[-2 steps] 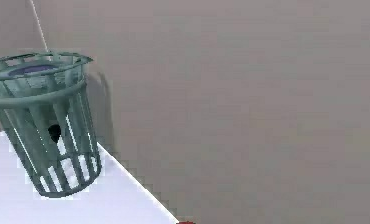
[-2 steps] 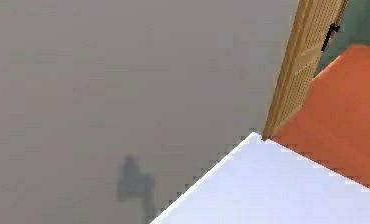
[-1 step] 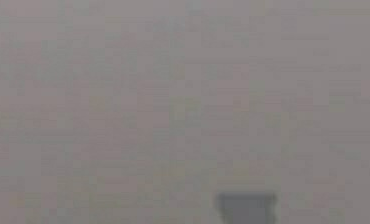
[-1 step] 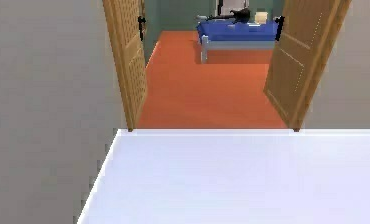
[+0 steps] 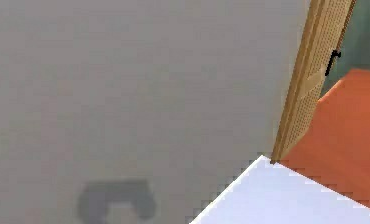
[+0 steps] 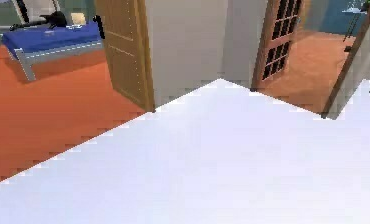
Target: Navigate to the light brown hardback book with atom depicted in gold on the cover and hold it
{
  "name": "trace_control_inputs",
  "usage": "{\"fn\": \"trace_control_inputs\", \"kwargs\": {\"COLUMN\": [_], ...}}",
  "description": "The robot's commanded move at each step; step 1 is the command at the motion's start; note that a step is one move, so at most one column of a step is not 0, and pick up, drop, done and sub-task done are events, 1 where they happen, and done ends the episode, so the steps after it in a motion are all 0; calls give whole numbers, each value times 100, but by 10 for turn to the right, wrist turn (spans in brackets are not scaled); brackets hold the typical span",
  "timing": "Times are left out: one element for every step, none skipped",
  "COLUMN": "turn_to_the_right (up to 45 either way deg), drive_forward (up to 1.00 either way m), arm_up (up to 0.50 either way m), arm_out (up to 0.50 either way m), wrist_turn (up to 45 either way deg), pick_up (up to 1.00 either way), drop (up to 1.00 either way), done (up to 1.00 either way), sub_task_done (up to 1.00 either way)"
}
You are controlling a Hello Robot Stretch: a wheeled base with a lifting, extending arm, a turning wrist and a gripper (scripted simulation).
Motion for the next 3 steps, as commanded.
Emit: {"fn": "trace_control_inputs", "kwargs": {"turn_to_the_right": [420,0,30], "drive_forward": [0,100,0], "arm_up": [0,0,0], "arm_out": [0,0,0], "wrist_turn": [0,0,0], "pick_up": [0,0,0], "drop": [0,0,0], "done": [0,0,0], "sub_task_done": [0,0,0]}}
